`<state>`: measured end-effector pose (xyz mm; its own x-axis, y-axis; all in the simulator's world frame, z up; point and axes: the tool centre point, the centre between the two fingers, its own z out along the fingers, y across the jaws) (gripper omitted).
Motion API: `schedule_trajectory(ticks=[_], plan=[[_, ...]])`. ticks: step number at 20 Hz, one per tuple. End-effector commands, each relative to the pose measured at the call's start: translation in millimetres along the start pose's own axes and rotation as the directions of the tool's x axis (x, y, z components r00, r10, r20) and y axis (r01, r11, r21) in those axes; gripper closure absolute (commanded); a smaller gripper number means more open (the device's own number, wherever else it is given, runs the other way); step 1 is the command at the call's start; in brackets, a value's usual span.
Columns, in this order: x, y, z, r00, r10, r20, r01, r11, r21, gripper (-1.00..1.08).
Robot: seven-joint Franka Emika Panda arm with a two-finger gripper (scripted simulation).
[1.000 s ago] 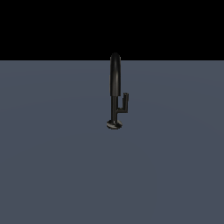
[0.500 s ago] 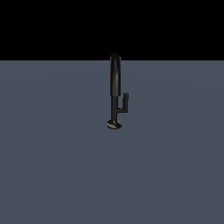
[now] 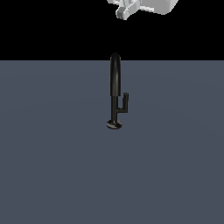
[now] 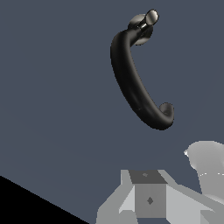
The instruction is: Turn on the faucet by rotating a designated handle.
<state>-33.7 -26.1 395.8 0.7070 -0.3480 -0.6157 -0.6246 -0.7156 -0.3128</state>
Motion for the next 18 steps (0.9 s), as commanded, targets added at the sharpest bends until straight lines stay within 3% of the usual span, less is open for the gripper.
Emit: schedule_trajectory(ticks=[1, 10, 18], plan=[[17.2, -1.8, 1.7, 0.998, 0.038, 0.041, -0.04, 0.998, 0.038, 1.08], [81.0, -3.3, 14.1, 0.964, 0.166, 0.206, -0.202, 0.966, 0.164, 1.08], [142.1, 2.0, 36.1, 0.886, 0.263, 0.381, -0.375, 0.89, 0.258, 1.08]])
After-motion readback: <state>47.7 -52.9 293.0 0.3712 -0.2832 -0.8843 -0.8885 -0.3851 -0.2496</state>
